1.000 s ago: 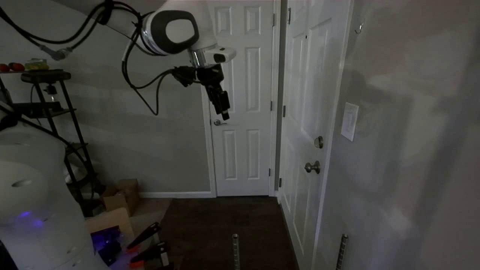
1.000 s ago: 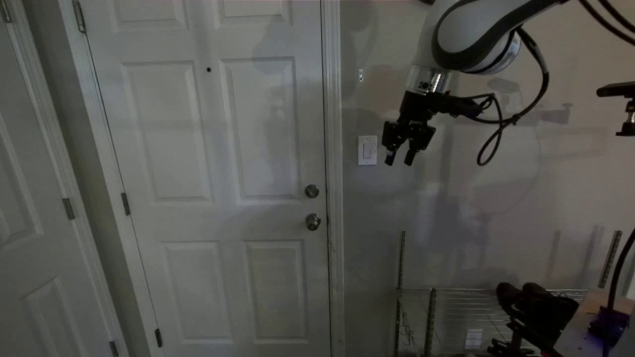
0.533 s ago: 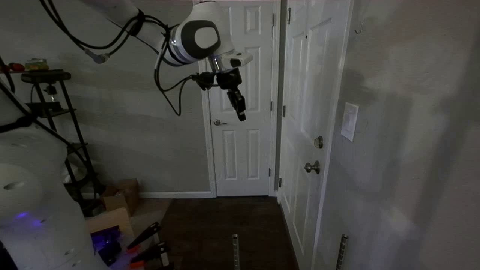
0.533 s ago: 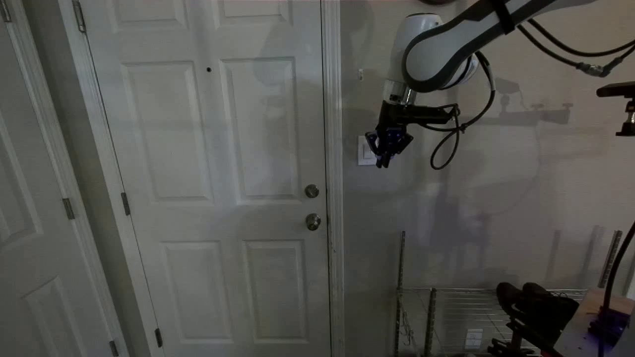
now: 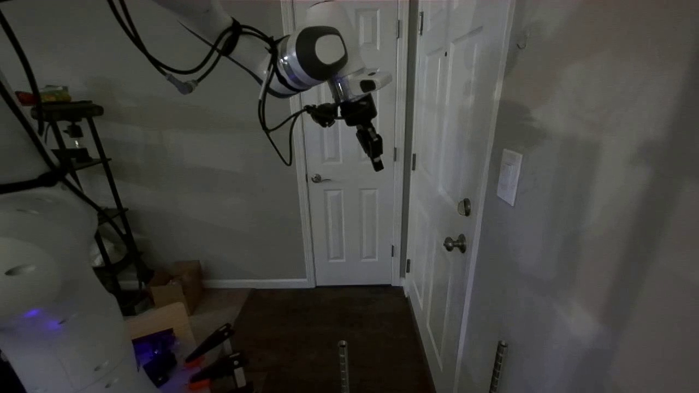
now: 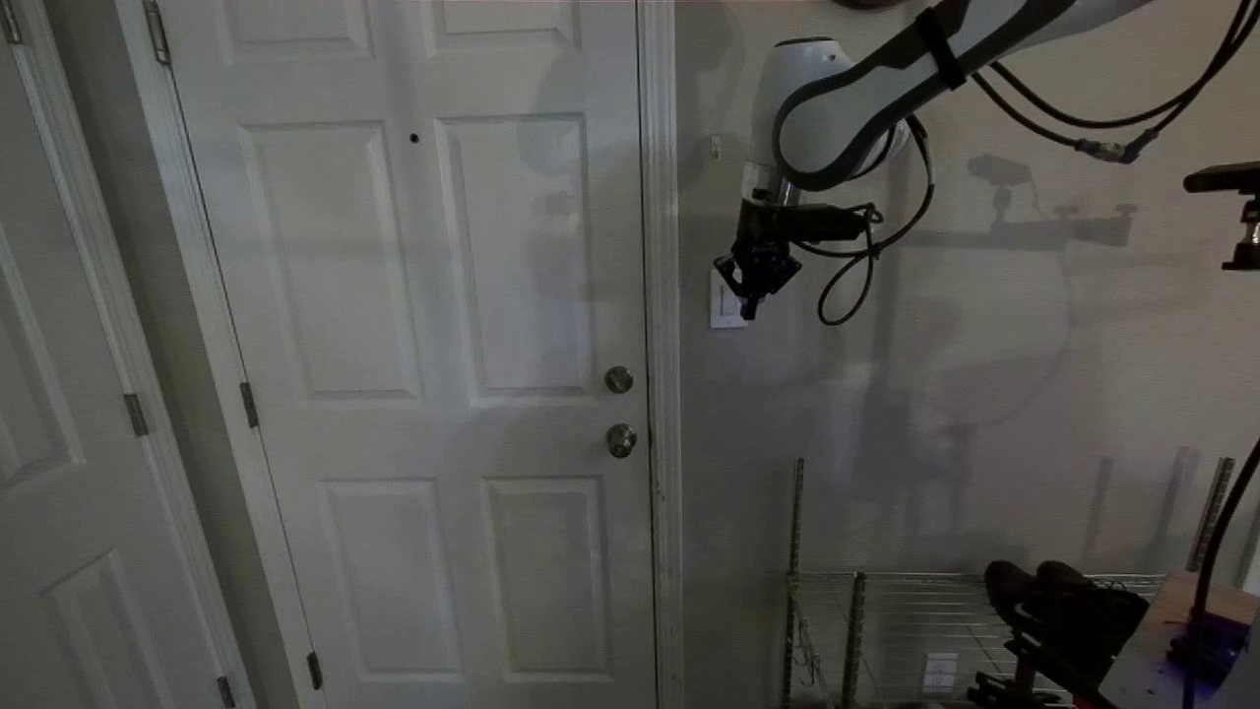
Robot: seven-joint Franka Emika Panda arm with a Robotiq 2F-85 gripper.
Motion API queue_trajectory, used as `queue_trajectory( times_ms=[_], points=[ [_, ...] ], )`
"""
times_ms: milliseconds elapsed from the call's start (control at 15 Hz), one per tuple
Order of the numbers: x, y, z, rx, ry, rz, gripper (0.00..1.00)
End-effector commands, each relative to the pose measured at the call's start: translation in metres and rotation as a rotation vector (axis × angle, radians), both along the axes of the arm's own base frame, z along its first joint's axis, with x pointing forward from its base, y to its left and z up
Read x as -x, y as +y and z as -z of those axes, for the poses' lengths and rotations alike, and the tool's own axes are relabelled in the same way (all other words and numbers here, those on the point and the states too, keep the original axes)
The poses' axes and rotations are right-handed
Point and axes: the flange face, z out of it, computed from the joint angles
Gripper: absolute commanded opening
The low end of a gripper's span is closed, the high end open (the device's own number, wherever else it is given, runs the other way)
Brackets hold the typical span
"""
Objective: Turn on the light switch.
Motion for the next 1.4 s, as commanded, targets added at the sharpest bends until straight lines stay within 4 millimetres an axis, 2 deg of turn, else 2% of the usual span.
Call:
queue_trajectory(
  times_ms=[0,400,1000,1200,1333],
  points=[
    [-0.017,-0.022,-0.001,0.018,0.011,0.046,0.05],
    [-0.036,-0.055,0.004,0.022,0.015,0.085,0.04],
    [-0.052,-0.081,0.015,0.019,0.014,0.129,0.04],
    [-0.07,-0.091,0.009,0.023,-0.004,0.158,0.04],
    [-0.088,-0.098,0.005,0.016,-0.023,0.185,0.04]
  ],
)
